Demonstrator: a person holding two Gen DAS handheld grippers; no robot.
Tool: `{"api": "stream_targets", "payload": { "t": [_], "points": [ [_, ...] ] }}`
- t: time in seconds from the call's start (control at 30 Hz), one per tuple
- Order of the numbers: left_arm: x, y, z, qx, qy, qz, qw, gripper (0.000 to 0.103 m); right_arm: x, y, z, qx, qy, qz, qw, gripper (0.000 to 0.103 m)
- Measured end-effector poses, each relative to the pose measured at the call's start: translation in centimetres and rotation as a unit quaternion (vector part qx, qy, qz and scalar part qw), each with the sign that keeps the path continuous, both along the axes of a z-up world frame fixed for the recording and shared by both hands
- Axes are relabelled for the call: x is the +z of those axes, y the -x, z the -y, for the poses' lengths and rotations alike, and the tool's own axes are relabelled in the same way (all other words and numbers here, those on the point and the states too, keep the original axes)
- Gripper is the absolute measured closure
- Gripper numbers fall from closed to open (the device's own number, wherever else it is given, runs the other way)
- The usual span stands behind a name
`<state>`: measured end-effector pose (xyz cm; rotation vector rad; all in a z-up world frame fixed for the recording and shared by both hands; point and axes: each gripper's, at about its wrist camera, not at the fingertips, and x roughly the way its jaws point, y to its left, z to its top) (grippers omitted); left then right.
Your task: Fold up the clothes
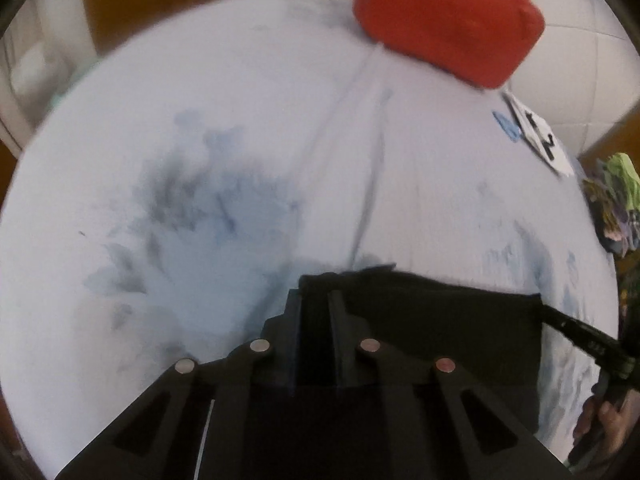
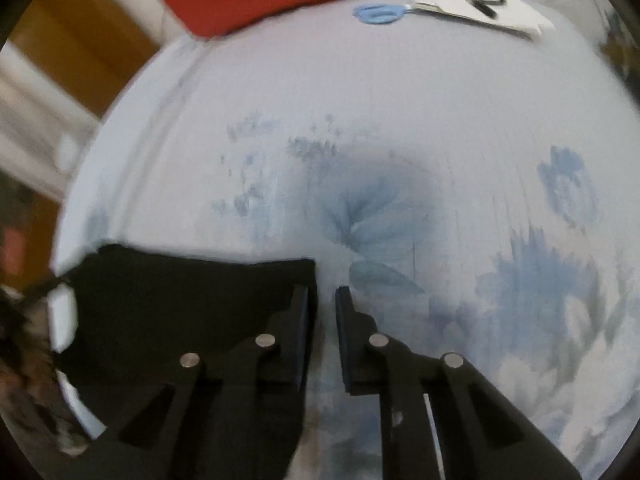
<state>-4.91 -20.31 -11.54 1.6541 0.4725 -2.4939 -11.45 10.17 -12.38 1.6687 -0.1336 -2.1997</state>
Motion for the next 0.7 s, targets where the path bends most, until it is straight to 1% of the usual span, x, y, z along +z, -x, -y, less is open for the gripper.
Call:
{"api": "stream_targets", "payload": {
  "t": [0.03, 0.07, 0.1, 0.13, 0.17, 0.2, 0.23, 0.27, 0.4, 0.47, 0.5, 0.53, 0.6, 0.63, 0.7],
  "points": [
    [0.6, -0.3, -0.4, -0.006, 0.005, -0.007, 0.9999, 0.076, 0.4, -0.1, -0.1, 0.002, 0.009, -0.006, 1.0, 0.089],
    [1.2, -0.6, -0.7, -0.013, 0.009, -0.014, 0.9998, 0.069, 1.0, -0.4, -0.1, 0.007, 0.009, -0.016, 1.0, 0.089],
    [2.0, -1.2, -0.8, -0.016, 0.009, -0.025, 0.9995, 0.055, 1.8, -0.9, -0.2, 0.009, 0.014, -0.023, 1.0, 0.089],
    [3.0, -2.0, -0.6, -0.013, 0.01, -0.037, 0.9992, 0.041, 2.5, -1.4, -0.5, 0.01, 0.03, -0.024, 0.999, 0.087],
    [3.9, -3.0, -0.5, -0.011, 0.019, -0.046, 0.9987, 0.033, 3.1, -2.0, -1.0, 0.009, 0.048, -0.024, 0.999, 0.08],
    [4.6, -4.1, -0.5, -0.008, 0.032, -0.055, 0.9979, 0.018, 3.6, -2.8, -1.5, 0.006, 0.061, -0.023, 0.998, 0.073],
    [5.1, -5.1, -0.6, -0.01, 0.044, -0.058, 0.9973, 0.016, 4.0, -3.5, -1.9, 0.003, 0.068, -0.023, 0.997, 0.054],
    [5.2, -6.0, -0.6, -0.015, 0.053, -0.058, 0.9968, 0.016, 4.3, -4.5, -2.0, 0.005, 0.071, -0.024, 0.997, 0.045],
    [3.8, -8.9, -1.2, -0.03, 0.076, -0.036, 0.996, 0.016, 4.1, -8.1, -1.0, 0.044, 0.075, -0.027, 0.996, 0.045],
    [2.5, -9.5, -1.7, -0.031, 0.074, -0.021, 0.9965, 0.02, 4.0, -9.3, -0.1, 0.062, 0.07, -0.031, 0.995, 0.07],
    [1.9, -9.6, -2.0, -0.034, 0.069, -0.017, 0.9969, 0.027, 3.8, -9.9, 0.3, 0.071, 0.068, -0.032, 0.995, 0.072],
    [1.6, -9.9, -2.1, -0.037, 0.069, -0.013, 0.9968, 0.037, 3.7, -10.3, 0.7, 0.077, 0.068, -0.033, 0.994, 0.072],
    [0.8, -10.6, -2.4, -0.046, 0.077, -0.002, 0.996, 0.051, 3.4, -10.9, 2.0, 0.092, 0.062, -0.036, 0.993, 0.072],
    [0.3, -10.7, -2.6, -0.05, 0.078, 0.004, 0.9957, 0.054, 3.0, -11.1, 2.3, 0.097, 0.057, -0.034, 0.993, 0.072],
    [-0.6, -11.0, -2.8, -0.051, 0.078, 0.012, 0.9956, 0.054, 2.1, -11.6, 2.8, 0.104, 0.041, -0.026, 0.993, 0.072]
  ]
}}
